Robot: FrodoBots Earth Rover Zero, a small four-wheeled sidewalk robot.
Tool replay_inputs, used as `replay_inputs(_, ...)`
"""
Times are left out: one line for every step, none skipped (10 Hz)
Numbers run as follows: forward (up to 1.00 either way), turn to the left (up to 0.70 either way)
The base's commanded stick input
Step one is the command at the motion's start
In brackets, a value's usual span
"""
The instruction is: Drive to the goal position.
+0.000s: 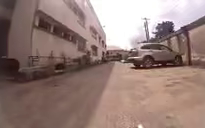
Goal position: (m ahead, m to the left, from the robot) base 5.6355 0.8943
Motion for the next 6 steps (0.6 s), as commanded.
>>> replay_inputs(0.50,0.00)
replay_inputs(0.50,0.00)
replay_inputs(0.50,0.00)
replay_inputs(0.50,0.00)
replay_inputs(0.50,0.00)
replay_inputs(0.50,0.00)
